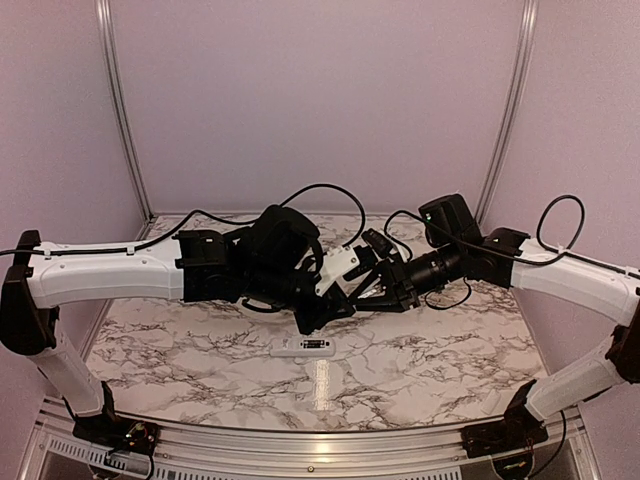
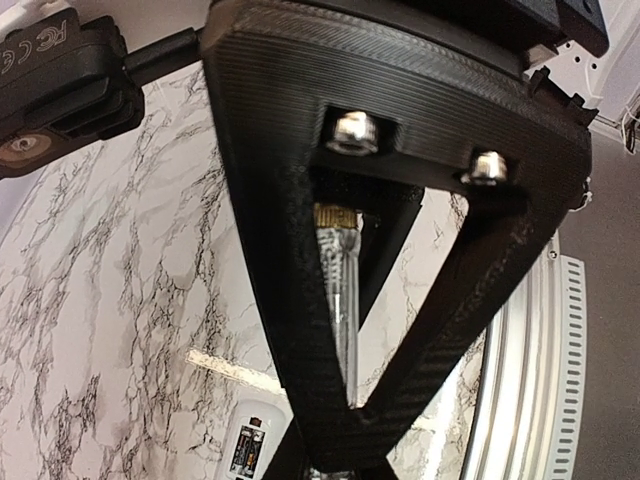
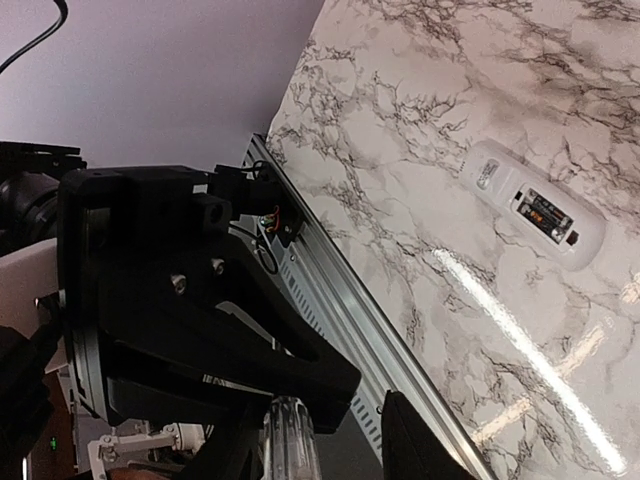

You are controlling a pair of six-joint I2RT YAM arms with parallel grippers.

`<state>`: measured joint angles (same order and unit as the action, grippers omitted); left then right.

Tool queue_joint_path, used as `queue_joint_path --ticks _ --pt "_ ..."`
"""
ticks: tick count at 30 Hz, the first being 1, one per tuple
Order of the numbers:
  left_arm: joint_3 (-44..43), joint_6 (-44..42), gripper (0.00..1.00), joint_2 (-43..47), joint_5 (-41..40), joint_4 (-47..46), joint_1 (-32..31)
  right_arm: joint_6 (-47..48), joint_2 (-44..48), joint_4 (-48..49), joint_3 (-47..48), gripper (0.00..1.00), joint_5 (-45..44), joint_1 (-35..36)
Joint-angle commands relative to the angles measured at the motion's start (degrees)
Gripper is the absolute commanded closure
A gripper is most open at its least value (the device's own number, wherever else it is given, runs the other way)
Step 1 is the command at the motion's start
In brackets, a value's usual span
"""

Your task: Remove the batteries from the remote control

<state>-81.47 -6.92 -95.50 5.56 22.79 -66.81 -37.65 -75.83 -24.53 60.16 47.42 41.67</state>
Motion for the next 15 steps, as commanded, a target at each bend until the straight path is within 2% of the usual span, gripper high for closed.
queue_joint_path --ticks 1,12,15 --pt "-1.33 -0.43 1.0 -0.75 1.34 -1.3 -0.51 -0.74 -0.38 -0.13 1.81 0.56 0.19 0.18" --pt "0.52 0.62 1.0 0.26 1.75 -2.03 -0.78 -1.52 1.05 0.96 -0.57 0.6 0.04 -0.7" --pt "1.04 0.75 1.0 0.42 1.54 -2.2 -0.78 -2.19 1.3 2.02 -1.11 0.66 0.4 -0.76"
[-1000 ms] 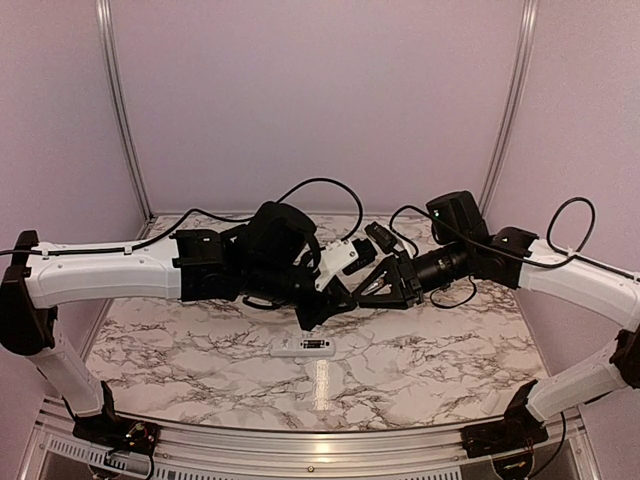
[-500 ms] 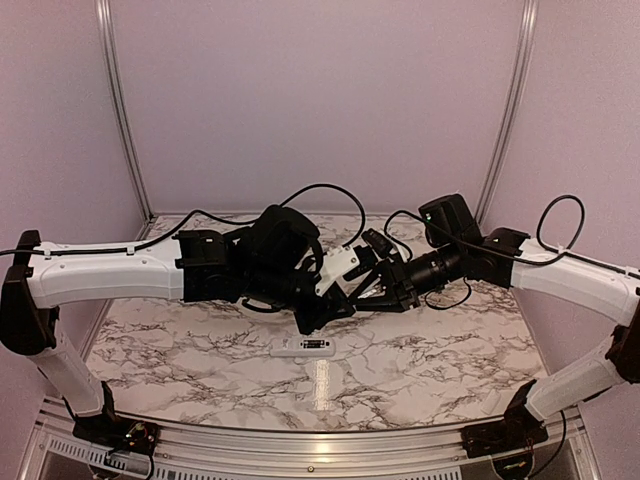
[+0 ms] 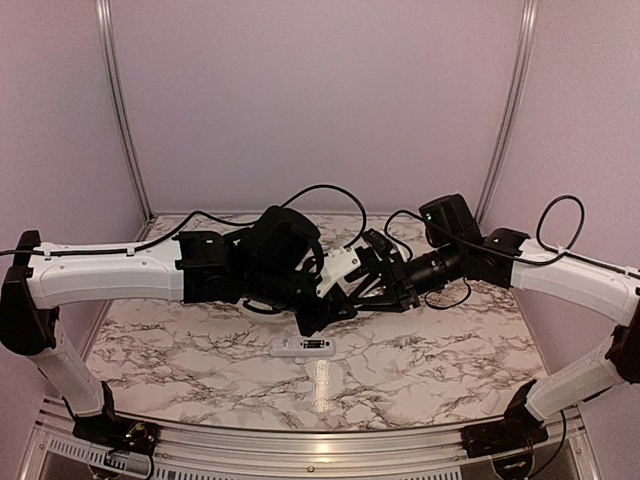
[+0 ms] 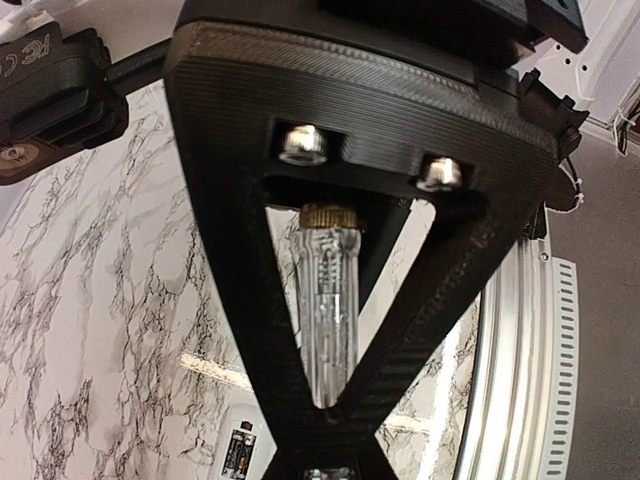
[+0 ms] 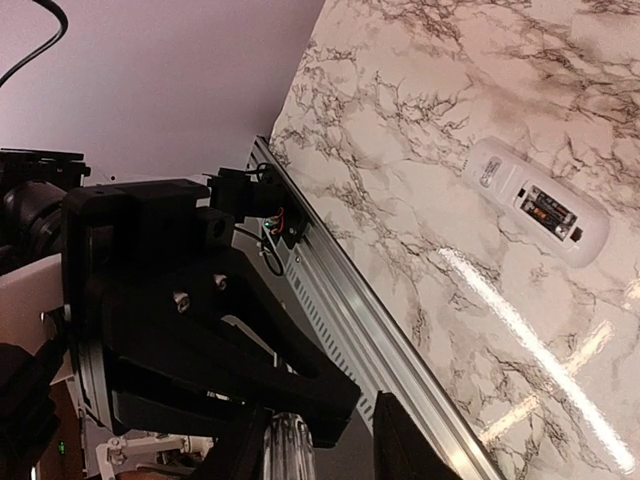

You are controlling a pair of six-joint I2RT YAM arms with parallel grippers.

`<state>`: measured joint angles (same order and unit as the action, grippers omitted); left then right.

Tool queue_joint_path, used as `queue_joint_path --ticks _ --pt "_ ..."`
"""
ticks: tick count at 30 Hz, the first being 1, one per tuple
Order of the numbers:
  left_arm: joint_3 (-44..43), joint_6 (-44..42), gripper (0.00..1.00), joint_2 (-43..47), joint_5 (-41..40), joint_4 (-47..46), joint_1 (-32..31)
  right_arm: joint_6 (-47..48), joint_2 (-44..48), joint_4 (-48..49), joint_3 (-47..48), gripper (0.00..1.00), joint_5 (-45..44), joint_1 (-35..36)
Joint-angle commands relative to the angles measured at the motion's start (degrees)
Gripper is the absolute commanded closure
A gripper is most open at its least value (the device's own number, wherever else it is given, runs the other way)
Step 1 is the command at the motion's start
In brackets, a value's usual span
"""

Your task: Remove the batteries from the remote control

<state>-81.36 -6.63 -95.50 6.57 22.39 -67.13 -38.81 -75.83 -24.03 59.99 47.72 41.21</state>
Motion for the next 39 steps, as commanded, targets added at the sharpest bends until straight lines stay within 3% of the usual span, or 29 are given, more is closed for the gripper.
queue_joint_path --ticks 1,9,13,21,33,39 --pt "1.06 0.45 1.0 0.41 0.63 -1.79 -0.45 -1.1 1.33 1.73 -1.05 0.68 0.39 -0.26" --pt "0.68 0.37 1.0 0.1 -0.49 -1.74 -0.61 -0.61 1.39 1.78 -1.17 0.84 1.87 -0.25" --pt "0.68 0.18 1.0 -0.02 -0.94 -1.75 -0.63 -0.08 1.4 1.37 -1.35 0.84 3.13 -0.26" --pt "0.68 -0.54 1.0 0.1 -1.48 -1.07 -0.72 1.8 1.3 -0.67 -0.66 0.74 3.96 -0.27" --pt "1.02 -0.89 1.0 0.38 -1.47 -0.68 -1.31 0.09 1.4 0.82 -0.88 0.78 1.7 -0.25" --pt "1.29 -0.96 1.0 0.57 -2.07 -0.81 -1.41 -0.71 1.39 1.49 -1.19 0.9 1.81 -0.17"
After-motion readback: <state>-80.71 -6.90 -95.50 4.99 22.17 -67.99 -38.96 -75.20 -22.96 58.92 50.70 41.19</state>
